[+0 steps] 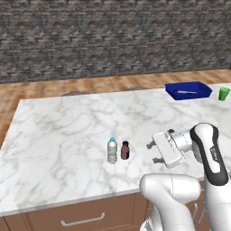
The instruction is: Place the drinks on the dining counter in a tight cluster.
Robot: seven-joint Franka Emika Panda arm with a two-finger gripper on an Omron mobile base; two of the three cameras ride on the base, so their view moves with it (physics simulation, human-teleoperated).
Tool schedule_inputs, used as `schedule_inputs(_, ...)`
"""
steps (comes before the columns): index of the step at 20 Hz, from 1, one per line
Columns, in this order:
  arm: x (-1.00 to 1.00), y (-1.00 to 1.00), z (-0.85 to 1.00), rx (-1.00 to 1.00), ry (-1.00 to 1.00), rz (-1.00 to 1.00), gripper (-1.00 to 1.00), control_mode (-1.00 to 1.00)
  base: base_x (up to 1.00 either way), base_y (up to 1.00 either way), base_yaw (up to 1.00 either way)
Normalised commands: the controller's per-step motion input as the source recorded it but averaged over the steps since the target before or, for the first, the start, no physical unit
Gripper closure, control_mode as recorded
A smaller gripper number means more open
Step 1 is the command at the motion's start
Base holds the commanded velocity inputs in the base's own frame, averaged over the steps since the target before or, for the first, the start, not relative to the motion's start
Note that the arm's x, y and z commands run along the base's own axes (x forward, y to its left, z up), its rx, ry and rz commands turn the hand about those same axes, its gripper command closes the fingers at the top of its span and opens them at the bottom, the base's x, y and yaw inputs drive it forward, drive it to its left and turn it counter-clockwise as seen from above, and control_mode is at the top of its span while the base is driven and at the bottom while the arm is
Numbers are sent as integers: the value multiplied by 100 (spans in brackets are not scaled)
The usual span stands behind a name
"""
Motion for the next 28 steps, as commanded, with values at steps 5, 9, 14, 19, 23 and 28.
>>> schedule_inputs(5,0,0,0,0,0,0,-100,100,-48,3,0)
schedule_inputs(9,0,0,0,0,0,0,-100,100,-68,0,-7)
schedule_inputs(14,0,0,0,0,0,0,-100,100,-48,7,-47)
schedule_inputs(19,0,0,0,0,0,0,-100,100,-20,8,-84)
schedule_inputs(23,0,0,0,0,0,0,-100,100,-2,4,-94)
schedule_inputs(28,0,0,0,0,0,0,-100,100,0,3,-96)
